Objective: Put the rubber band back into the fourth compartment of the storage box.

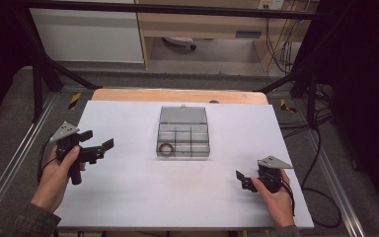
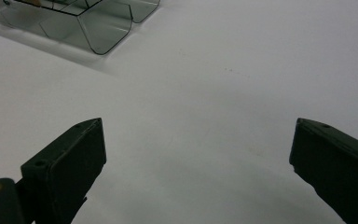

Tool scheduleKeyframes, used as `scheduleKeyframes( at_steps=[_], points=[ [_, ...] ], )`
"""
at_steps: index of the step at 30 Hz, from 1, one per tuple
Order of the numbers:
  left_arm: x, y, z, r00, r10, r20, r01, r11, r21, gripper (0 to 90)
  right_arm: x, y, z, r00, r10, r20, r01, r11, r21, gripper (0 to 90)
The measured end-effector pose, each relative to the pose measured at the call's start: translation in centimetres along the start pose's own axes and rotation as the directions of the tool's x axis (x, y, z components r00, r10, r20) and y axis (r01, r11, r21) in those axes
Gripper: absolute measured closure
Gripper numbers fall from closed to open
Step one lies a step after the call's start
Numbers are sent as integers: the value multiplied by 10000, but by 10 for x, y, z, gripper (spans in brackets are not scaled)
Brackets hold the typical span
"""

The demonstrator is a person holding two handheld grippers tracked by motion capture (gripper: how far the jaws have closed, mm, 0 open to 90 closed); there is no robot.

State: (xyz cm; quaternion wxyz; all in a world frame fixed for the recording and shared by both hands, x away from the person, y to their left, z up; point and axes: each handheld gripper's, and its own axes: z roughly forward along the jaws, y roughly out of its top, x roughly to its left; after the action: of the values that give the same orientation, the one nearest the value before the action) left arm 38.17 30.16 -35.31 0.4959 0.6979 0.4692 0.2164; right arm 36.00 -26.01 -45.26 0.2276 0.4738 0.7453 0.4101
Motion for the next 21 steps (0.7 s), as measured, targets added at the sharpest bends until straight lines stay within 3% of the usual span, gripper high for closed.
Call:
scheduleKeyframes(
  at_steps=[21],
  points=[
    [10, -29, -20, 9987, -40, -505, 51, 9998, 215, 70, 1, 0, 0, 10000, -7, 33, 7, 10000, 5, 40]
  ],
)
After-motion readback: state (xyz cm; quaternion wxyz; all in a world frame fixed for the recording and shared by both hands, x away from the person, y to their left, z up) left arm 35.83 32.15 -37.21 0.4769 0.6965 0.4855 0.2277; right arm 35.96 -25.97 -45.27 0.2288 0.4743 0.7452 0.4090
